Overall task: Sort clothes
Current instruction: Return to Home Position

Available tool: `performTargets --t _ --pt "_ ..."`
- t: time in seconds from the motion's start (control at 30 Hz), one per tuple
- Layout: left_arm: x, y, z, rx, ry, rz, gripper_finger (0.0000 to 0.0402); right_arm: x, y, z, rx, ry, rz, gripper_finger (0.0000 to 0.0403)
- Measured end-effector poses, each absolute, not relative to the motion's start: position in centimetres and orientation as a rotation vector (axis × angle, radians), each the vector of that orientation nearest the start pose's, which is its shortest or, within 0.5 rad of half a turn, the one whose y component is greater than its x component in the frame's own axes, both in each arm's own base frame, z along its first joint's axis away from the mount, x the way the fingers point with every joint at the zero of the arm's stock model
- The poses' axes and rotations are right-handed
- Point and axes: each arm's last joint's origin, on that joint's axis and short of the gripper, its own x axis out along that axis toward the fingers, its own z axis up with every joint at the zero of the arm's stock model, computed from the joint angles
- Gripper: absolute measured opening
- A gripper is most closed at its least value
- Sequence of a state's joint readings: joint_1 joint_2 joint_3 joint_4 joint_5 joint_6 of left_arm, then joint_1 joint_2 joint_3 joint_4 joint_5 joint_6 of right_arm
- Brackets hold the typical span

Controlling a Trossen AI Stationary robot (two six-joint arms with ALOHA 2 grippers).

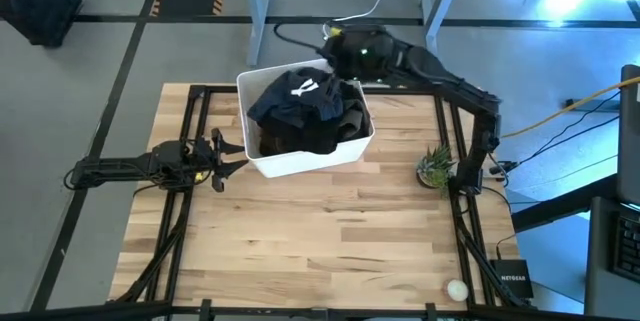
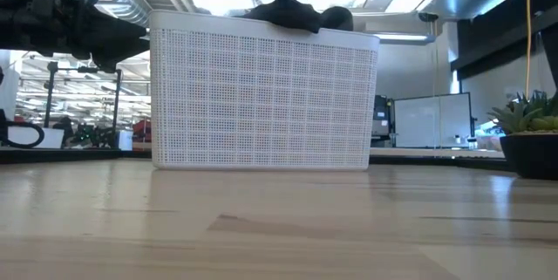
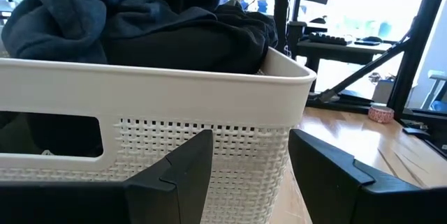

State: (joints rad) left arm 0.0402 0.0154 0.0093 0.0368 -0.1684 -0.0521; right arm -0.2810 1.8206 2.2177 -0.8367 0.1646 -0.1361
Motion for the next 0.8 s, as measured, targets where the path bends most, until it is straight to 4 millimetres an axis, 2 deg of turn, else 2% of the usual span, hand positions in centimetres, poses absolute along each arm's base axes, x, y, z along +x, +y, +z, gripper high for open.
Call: performTargets --t 0.17,0.33,0.57,0.8 --pt "9.7 0.9 16.9 -0.054 -0.036 0.207 0.0184 34.1 -10.3 49.3 -0.109 0.453 -0.409 0.0282" --pt "9.7 0.9 16.9 -0.054 -0.036 0.208 0.0184 32.6 -9.9 50.3 -0.140 0.456 -0.391 0.0282" --pt "9.7 0.9 16.9 -0.054 -0.036 0.208 0.0184 26.4 -7.9 54.0 -0.151 0.375 -0.320 0.0282" --pt "9.7 0.9 16.9 -0.054 -0.036 0.208 0.0184 21.7 -6.3 55.1 -0.134 0.394 -0.230 0.0282"
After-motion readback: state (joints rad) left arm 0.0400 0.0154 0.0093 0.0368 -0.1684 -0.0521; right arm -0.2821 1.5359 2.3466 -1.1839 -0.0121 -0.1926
